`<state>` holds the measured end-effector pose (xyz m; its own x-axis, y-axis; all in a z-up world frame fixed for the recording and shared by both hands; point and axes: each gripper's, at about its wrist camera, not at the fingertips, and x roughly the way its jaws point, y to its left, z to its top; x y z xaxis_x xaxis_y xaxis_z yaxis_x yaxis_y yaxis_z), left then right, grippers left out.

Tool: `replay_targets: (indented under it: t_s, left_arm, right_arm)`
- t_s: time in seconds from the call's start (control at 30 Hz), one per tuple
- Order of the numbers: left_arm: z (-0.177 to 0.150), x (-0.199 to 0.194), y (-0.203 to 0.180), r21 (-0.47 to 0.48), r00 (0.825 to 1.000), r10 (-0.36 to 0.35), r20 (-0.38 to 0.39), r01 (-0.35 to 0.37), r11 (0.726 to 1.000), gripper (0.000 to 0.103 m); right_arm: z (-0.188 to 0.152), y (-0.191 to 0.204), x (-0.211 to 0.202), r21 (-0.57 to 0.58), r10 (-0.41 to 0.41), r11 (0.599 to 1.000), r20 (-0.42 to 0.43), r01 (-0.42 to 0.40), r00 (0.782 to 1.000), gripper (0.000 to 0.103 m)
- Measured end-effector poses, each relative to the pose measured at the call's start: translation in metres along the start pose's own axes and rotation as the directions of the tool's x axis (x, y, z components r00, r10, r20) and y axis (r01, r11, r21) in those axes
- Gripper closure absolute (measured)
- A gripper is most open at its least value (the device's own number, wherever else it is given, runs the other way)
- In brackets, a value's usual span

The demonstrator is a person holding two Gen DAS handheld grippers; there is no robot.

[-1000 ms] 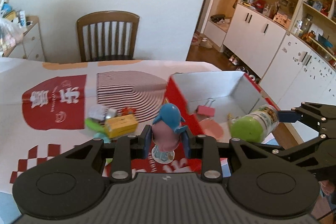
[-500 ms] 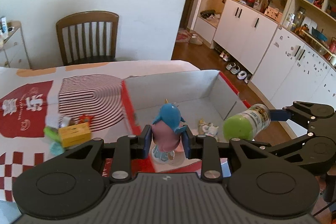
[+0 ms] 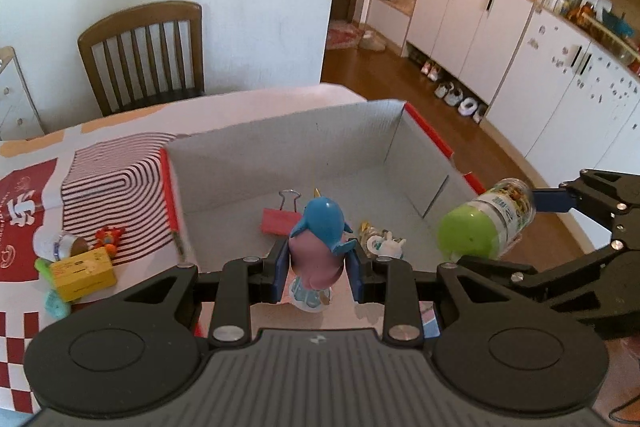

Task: Organize rigid objects
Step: 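Lower the figurine into the shoebox with the left tool while the right tool releases the jar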

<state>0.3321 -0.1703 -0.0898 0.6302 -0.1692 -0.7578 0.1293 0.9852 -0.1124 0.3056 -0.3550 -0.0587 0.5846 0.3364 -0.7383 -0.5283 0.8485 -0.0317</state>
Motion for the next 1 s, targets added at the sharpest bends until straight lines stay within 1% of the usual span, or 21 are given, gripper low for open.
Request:
replay_targets:
  t_s: [0.23,0.37,0.47,0.57,0.67,0.77,0.83,1.0]
  left_arm:
    - [0.006,0.04,-0.004,-0.002,0.998,0.023,-0.061,-0.023,1.0,0.073]
    - [0.01,0.058,0.003,-0.019,0.995,0.037,-0.089,-0.039,0.999,0.074]
    - [0.012,0.07,0.011,-0.032,0.992,0.06,-0.107,-0.064,0.997,0.074]
    - [0.014,0.08,0.017,-0.047,0.99,0.061,-0.127,-0.067,0.997,0.074]
    - [0.015,0.088,0.02,-0.052,0.986,0.07,-0.149,-0.079,0.996,0.074]
    - [0.015,0.095,0.023,-0.058,0.983,0.078,-0.164,-0.089,0.994,0.074]
    - [0.016,0.1,0.024,-0.058,0.981,0.082,-0.175,-0.093,0.994,0.074]
    - [0.017,0.108,0.024,-0.059,0.977,0.088,-0.192,-0.101,0.993,0.074]
  right_arm:
    - [0.004,-0.005,0.032,-0.011,0.004,1.0,-0.034,-0.004,0.999,0.022]
    - [0.009,-0.006,0.053,-0.02,0.013,1.0,-0.059,-0.015,0.998,0.022]
    - [0.014,-0.005,0.067,-0.032,0.019,0.999,-0.077,-0.022,0.997,0.022]
    - [0.019,-0.002,0.078,-0.043,0.026,0.999,-0.098,-0.03,0.995,0.022]
    - [0.022,0.002,0.086,-0.061,0.031,0.997,-0.118,-0.039,0.992,0.022]
    - [0.022,0.008,0.095,-0.095,0.046,0.994,-0.162,-0.062,0.986,0.022]
    - [0.021,0.011,0.099,-0.117,0.039,0.991,-0.181,-0.061,0.983,0.022]
    - [0.022,0.014,0.101,-0.138,0.038,0.988,-0.192,-0.065,0.981,0.022]
